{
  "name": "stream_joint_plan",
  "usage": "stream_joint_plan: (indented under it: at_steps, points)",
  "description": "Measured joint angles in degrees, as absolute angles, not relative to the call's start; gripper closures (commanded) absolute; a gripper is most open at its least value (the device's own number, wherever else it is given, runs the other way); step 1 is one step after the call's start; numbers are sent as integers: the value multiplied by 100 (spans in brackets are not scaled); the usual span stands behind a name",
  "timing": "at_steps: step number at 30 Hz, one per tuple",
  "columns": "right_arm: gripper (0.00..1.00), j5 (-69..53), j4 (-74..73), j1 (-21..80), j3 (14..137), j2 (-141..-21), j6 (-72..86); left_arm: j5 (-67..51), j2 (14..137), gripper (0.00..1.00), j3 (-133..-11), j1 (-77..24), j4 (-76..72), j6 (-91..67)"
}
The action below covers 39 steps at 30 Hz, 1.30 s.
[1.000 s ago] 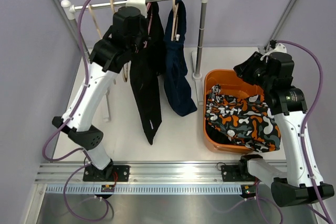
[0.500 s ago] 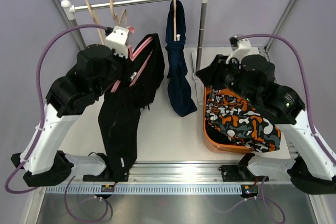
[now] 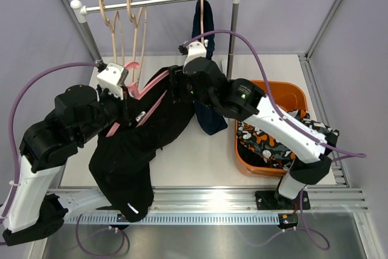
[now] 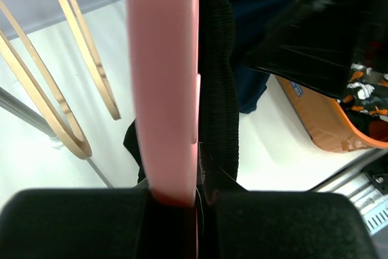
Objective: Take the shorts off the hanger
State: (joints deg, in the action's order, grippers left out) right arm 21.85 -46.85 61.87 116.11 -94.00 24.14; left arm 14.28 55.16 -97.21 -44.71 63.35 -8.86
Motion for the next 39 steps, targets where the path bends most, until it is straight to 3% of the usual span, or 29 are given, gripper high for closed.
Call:
stream_joint_plan:
  at_steps: [4, 8, 9, 11, 12, 14, 28, 39]
  points:
    - [37, 2346, -4687, 6187, 11974, -9824, 2335, 1315, 5367, 100, -9609, -4471, 6383, -908]
    - [45, 2482, -4683, 6182, 12272, -10088, 2255, 1219, 5286, 100, -9526, -4473, 6379, -908]
    - [59, 2506, -4696, 6176, 12366, -10147, 2246, 1216, 5275, 100, -9498, -4475, 6386, -908]
    - [78, 2571, -4696, 6167, 12497, -10250, 2204, 1216, 5247, 100, -9470, -4475, 6410, -908]
    - [93, 2600, -4698, 6149, 12514, -10278, 2224, 1216, 5238, 100, -9463, -4475, 6429, -908]
    - [100, 2609, -4716, 6093, 12514, -10294, 2233, 1219, 5205, 100, -9435, -4475, 6447, -908]
    - [100, 2226, -4895, 4812, 12685, -10372, 2318, 762, 4906, 100, -9397, -4475, 6252, -902]
    - [100, 1758, -4764, 4991, 12055, -10357, 2425, 794, 4473, 100, -9194, -4475, 5867, -921]
